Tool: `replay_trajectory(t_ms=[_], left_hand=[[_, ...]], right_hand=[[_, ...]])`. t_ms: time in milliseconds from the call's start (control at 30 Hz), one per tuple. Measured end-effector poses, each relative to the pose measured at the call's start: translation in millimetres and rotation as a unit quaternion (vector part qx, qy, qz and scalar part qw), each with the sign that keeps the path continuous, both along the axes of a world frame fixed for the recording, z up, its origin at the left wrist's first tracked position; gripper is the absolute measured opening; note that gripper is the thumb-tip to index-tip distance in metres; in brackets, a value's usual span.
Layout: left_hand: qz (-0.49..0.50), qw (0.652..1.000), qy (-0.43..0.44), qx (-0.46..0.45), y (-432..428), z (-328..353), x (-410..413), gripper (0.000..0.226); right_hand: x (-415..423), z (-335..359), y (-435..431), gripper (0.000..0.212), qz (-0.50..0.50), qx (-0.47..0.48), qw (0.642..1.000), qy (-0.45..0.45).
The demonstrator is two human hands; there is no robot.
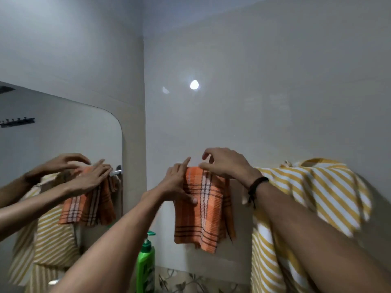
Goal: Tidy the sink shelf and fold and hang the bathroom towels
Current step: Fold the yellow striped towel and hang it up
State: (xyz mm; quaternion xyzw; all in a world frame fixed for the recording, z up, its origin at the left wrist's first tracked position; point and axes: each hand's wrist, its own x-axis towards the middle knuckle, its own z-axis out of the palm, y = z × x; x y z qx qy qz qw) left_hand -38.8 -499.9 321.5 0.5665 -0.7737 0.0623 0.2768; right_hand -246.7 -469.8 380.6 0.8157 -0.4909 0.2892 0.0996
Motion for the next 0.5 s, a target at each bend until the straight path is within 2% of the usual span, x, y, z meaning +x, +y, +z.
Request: replay_trajectory(t_ms=[67, 133, 167, 233, 333, 400, 467, 500], left_hand=[[-0.002, 1.000, -0.016, 0.003, 2.7, -0.1, -2.2, 0.142], [0.026, 0.998, -0.058, -0.002, 9.0, -2.4, -6.6, 0.134], [0.045, 0.996, -0.074, -0.008, 13.4, -5.0, -12.1, 0.129], [0.041, 0.995, -0.078, -0.042, 24.2, -13.8, -34.2, 0.109], [-0.074, 0.987, 0.027, -0.140, 43.8, -30.6, -87.3, 0.082], [-0.095, 0.966, 0.099, -0.218, 48.6, -45.7, -126.4, 0.054], [-0.056, 0.959, 0.167, -0.222, 54.5, -56.8, -169.4, 0.029], [-0.050, 0.957, 0.217, -0.184, 57.9, -56.8, -183.7, 0.031]], right_hand=[[-45.0, -25.3, 21.3, 0.035, -0.019, -0.102, 0.988, -0.112], [-95.5, -58.4, 36.6, 0.034, -0.110, -0.220, 0.955, -0.166], [-118.9, -75.0, 41.1, 0.039, -0.164, -0.246, 0.939, -0.177], [-150.3, -106.1, 44.4, 0.059, -0.227, -0.229, 0.929, -0.180], [-160.3, -133.3, 39.5, 0.080, -0.233, -0.243, 0.928, -0.163], [-160.2, -133.7, 31.5, 0.076, -0.229, -0.285, 0.916, -0.163], [-169.0, -131.3, 23.4, 0.069, -0.189, -0.314, 0.912, -0.186], [-169.4, -127.5, 18.5, 0.066, -0.158, -0.326, 0.909, -0.205]])
